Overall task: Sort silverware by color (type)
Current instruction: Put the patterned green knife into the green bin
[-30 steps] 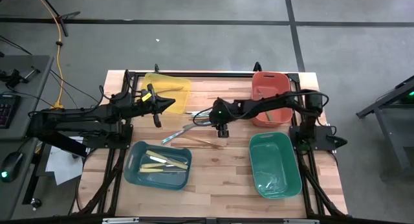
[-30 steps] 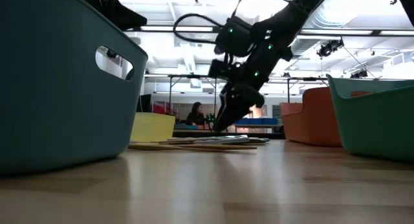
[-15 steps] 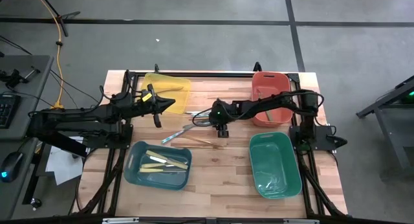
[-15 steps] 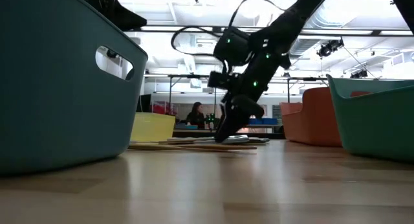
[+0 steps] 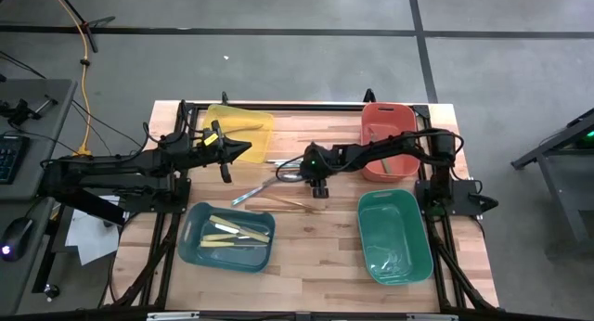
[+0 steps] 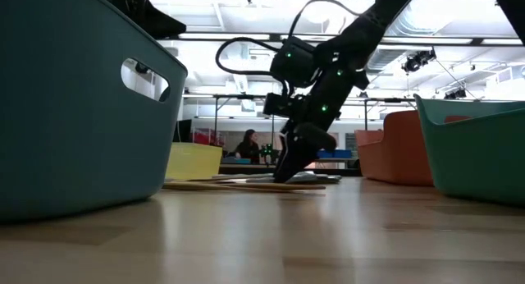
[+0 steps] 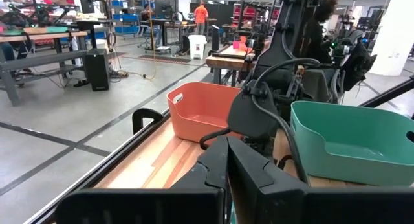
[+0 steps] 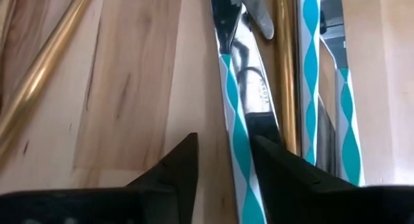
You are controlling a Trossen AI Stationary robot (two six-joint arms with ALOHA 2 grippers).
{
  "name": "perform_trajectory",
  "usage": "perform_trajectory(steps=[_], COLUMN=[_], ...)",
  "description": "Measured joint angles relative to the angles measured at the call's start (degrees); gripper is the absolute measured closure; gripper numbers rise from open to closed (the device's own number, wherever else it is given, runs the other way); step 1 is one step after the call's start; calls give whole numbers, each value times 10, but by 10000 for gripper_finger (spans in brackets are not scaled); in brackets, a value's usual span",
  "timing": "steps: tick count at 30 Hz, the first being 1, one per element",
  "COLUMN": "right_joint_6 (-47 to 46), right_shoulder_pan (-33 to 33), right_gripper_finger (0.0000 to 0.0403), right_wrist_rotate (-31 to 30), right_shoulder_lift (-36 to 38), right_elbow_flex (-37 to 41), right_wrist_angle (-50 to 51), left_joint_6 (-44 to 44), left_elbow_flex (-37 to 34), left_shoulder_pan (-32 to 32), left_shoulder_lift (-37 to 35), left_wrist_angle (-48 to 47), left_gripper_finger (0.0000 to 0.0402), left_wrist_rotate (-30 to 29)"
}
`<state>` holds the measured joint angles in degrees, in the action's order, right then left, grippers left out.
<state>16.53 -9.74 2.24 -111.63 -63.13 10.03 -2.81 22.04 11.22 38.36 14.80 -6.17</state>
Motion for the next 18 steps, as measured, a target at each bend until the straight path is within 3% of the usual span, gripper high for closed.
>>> perform_trajectory(steps=[7,18], right_joint_6=[0,-11], right_shoulder_pan=[11,11], right_gripper_finger=[329,354], right_wrist_rotate=[-3,0], right_shoulder_lift=[0,0], right_elbow_flex=[0,1], right_wrist_angle=[10,15], left_joint_6=[0,0], left_elbow_flex=[0,0], left_shoulder_pan=[0,0], left_shoulder_lift=[0,0], left_wrist_angle=[0,0], left_gripper_finger=[402,401], left_wrist_rotate=[0,0])
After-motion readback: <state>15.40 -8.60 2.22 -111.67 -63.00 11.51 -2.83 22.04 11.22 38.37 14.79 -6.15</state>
